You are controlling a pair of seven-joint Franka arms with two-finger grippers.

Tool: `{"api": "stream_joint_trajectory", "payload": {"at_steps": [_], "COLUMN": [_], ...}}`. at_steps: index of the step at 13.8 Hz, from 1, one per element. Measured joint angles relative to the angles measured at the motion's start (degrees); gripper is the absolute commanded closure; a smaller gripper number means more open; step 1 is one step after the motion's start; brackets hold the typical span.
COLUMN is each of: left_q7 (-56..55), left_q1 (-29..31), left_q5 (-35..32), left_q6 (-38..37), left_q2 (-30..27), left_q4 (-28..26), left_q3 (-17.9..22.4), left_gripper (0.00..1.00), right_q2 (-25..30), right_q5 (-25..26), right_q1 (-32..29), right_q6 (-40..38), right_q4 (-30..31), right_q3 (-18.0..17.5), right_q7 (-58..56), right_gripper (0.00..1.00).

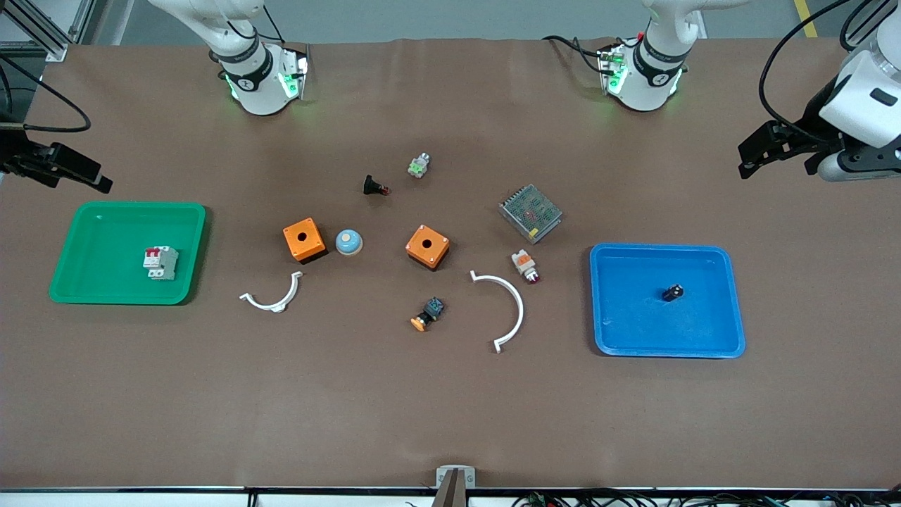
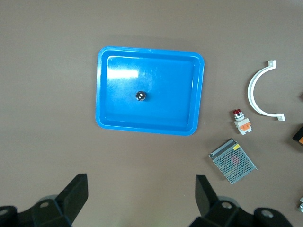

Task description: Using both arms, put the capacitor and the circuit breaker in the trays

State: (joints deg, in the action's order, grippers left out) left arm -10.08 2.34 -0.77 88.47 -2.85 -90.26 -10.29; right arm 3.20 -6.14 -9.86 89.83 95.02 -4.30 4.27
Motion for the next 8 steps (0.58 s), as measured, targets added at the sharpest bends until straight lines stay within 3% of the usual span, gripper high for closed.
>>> {"api": "stream_joint_trajectory", "payload": {"at_steps": [8], "left_q7": [0.05], "left_q1": [0.01], "left_q5": [0.0], "left_q6": [-0.82], "left_q2": [0.0], "left_q4": [0.0], "left_q3": [0.13], "left_gripper": [0.0], "right_q2": [0.0], "right_q5": [0.02], "right_q1": [0.0], "right_q6": [0.0], "right_q4": [0.47], "right_q3": [0.13], "right_q7": [0.0], "right_gripper": [0.0]}}
